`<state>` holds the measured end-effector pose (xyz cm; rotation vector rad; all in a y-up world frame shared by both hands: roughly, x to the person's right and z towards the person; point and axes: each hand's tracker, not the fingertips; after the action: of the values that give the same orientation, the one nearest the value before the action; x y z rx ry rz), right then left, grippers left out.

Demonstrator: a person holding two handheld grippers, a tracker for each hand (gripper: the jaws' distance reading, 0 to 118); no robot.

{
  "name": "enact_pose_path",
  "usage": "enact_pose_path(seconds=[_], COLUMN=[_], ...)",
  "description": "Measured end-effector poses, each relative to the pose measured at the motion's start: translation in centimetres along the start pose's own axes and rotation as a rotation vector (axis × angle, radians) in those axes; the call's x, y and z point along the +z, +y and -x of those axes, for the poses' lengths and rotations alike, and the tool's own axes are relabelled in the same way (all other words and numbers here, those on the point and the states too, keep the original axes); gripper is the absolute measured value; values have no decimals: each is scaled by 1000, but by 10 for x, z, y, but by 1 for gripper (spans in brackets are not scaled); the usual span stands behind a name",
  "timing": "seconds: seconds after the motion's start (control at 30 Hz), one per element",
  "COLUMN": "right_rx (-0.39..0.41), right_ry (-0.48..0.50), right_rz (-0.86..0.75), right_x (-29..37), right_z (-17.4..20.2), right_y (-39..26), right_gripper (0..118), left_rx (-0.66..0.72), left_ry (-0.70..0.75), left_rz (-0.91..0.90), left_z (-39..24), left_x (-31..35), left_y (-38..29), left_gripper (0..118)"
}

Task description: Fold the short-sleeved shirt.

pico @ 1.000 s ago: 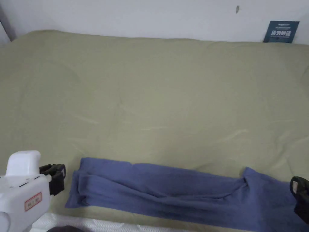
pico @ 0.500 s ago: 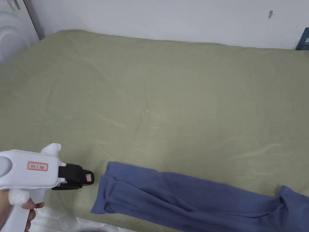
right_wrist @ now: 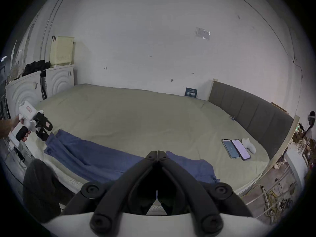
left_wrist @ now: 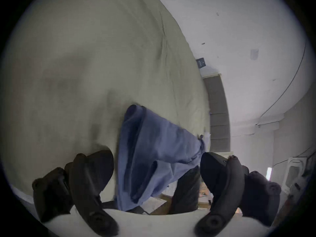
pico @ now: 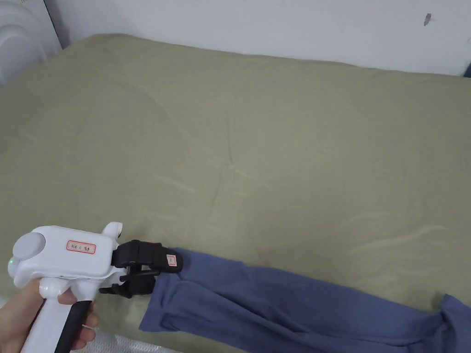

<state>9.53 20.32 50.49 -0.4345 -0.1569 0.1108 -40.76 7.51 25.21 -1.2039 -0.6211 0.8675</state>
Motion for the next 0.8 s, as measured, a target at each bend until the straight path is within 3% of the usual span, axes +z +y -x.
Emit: enact_pose_path(seconds=[0.2,0.23,0.27,0.3,0.33,0.4,0.5,0.6,0.8], right_rx=[-22,-25,-27,-27,-27,-41,-57,-59,-53], right_ry=[2,5,6,8,7,10,12,10,14], right_rz=[21,22,22,25,26,24,20,11,-19], right_x=[-2,-2,-2,-1,-1,0,3,4,-1], right_z=[8,7,7,8,8,5,-4,-12,-23], right_y=[4,4,4,6,6,6,3,3,9], right_gripper=[0,0,0,0,0,0,0,0,0], left_rx=[65,67,50,27,15,33,5,106,48], left_ry=[-105,-99,-77,-22,9,105,89,89,141], left_rz=[102,108,107,96,102,94,54,-68,-138], left_z=[20,8,6,3,3,-4,-12,-15,-58], left_x=[-21,-26,-26,-24,-24,-27,-20,-3,36], left_y=[11,1,1,1,1,-8,-10,-12,-29], left_gripper=[104,94,70,26,8,8,8,8,8])
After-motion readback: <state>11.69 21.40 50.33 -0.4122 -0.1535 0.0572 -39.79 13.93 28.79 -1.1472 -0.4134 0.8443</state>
